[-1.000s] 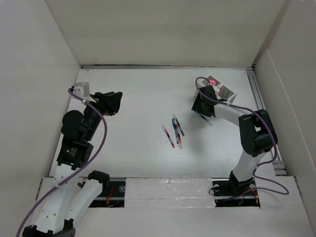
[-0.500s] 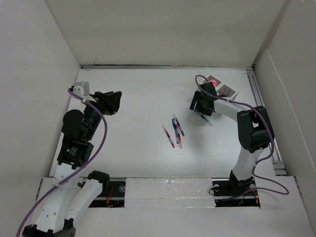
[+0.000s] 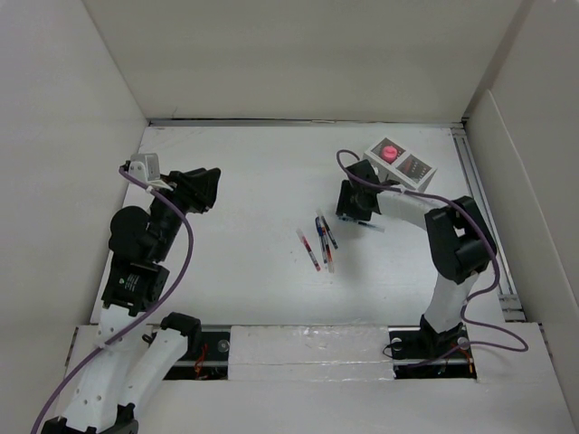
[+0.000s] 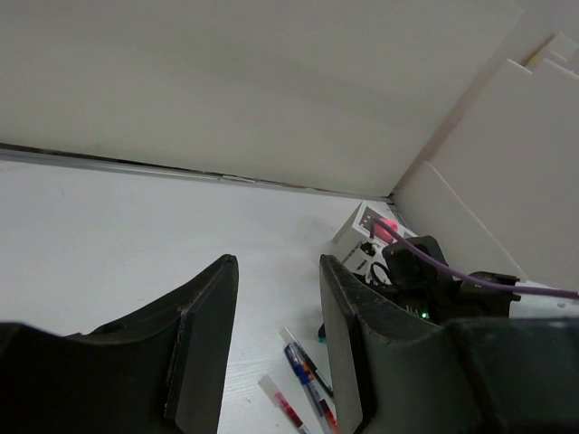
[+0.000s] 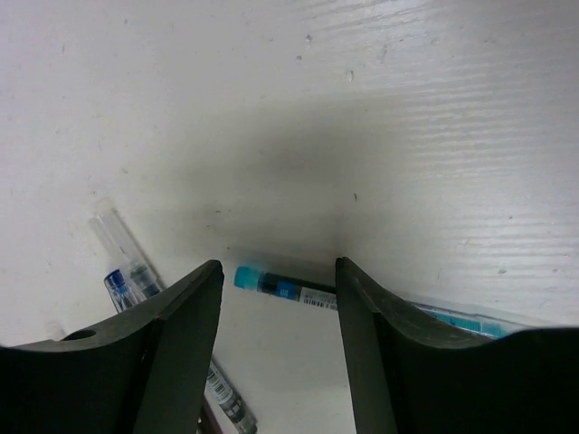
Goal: Organize the desk
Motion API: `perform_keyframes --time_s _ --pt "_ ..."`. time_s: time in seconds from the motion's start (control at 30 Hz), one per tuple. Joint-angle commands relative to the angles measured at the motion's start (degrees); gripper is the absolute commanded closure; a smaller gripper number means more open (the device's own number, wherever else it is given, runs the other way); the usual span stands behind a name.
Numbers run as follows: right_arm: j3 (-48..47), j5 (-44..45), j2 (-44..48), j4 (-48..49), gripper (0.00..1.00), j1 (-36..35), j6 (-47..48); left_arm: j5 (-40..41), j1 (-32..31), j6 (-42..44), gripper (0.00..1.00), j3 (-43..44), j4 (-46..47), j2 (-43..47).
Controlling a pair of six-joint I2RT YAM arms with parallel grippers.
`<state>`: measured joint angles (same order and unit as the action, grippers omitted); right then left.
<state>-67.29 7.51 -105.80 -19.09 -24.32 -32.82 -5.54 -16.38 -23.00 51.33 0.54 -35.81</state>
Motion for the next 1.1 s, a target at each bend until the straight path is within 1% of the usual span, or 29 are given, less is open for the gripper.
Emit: perform_keyframes --time_s 0.0,0.1,0.17,0.23,0.3,0.53,0.6,0.7,0.77,0.97,1.07 --pt "1.54 1.1 1.82 0.37 0.42 -2.04 -1.28 -0.52 0.3 0.24 0.63 0.08 2.19 0.74" --pt "0.41 1.46 0.69 0.02 0.44 -2.05 -0.67 -0.7 0.3 0.15 0.63 0.0 2.19 0.92" --pt "-0.91 2.15 0.33 -1.12 0.43 -2.58 -0.23 -0.61 0.3 0.15 0.63 -0.09 2.19 0.83" --pt "-1.0 3.04 0.94 -1.82 0.35 -3.28 0.03 -0.52 0.3 0.15 0.63 -0.09 2.19 0.92" --pt "-0.04 4.0 2.7 -2.0 0.25 -3.28 0.03 -0.61 0.3 0.07 0.63 0.0 2.1 0.83" --pt "5.93 5.15 12.54 -0.25 0.24 -2.06 -3.74 -0.88 0.3 0.15 0.63 0.08 2.19 0.66" --pt "7.08 4.1 13.25 -0.24 0.21 -1.44 -5.06 -0.88 0.3 0.15 0.63 0.0 2.19 0.92" --pt "8.14 1.55 11.06 -0.6 0.18 0.76 -5.06 -0.88 0.3 0.06 0.63 0.0 2.19 1.09" --pt "7.44 0.84 8.51 -0.6 0.18 0.76 -4.89 -0.96 0.3 0.06 0.63 0.08 2.28 1.36" --pt "1.73 3.92 4.29 -3.05 0.23 -2.31 -3.3 -0.52 0.3 0.07 0.63 0.08 2.1 1.54" --pt "2.07 3.22 3.41 -2.18 0.26 -2.32 -3.39 -0.09 0.3 0.24 0.63 0.09 2.01 1.62"
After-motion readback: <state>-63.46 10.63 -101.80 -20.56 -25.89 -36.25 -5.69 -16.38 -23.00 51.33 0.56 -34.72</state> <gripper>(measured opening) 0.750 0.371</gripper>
